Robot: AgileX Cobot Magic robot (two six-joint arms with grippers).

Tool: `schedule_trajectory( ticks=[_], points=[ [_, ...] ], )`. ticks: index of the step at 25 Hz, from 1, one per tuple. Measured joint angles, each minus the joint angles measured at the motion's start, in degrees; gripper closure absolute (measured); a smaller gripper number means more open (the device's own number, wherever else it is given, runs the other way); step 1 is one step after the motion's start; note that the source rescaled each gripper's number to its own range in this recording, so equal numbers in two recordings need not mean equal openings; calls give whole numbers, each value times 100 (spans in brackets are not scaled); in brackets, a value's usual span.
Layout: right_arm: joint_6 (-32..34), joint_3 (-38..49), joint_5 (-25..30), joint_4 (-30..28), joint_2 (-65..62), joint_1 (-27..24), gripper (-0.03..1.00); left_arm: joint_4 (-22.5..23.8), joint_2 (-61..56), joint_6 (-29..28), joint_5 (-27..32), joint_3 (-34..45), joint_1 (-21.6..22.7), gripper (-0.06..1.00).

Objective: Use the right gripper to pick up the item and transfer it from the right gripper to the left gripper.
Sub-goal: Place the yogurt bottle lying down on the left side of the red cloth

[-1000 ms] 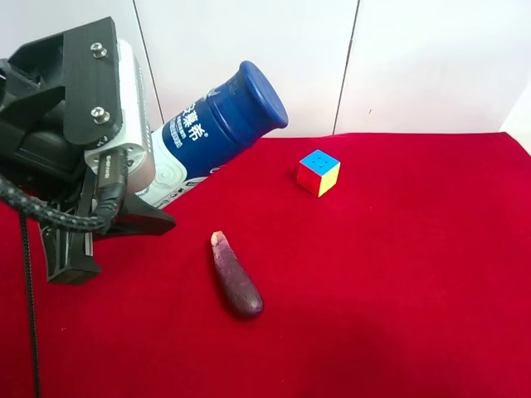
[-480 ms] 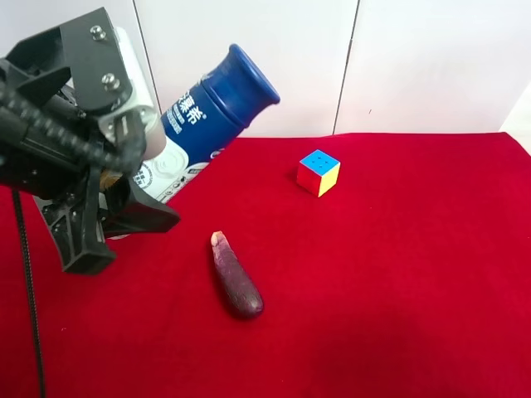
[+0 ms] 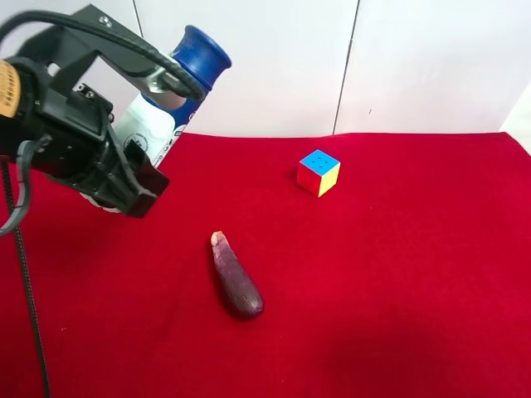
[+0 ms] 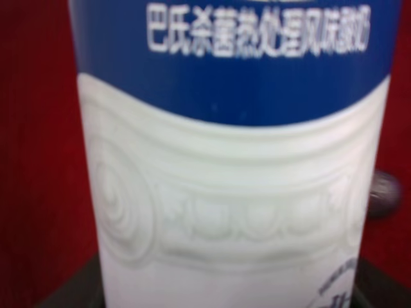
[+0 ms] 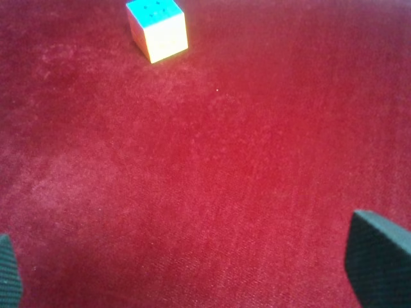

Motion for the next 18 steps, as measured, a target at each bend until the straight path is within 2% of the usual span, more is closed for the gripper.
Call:
schedule_trajectory(
  ticks=[3,7,15,18],
  points=[
    [0,0,0,0,0,-5,-3,60,240,-349,-6,0,323,86],
    [0,0,0,0,0,-5,-3,89,396,-488,-6,0,868,86],
    [0,0,0,0,0,-5,-3,74,781,-372,308,0,1819,86],
    [0,0,0,0,0,-5,-3,-133,966,-132,442,0,2062,86]
  ],
)
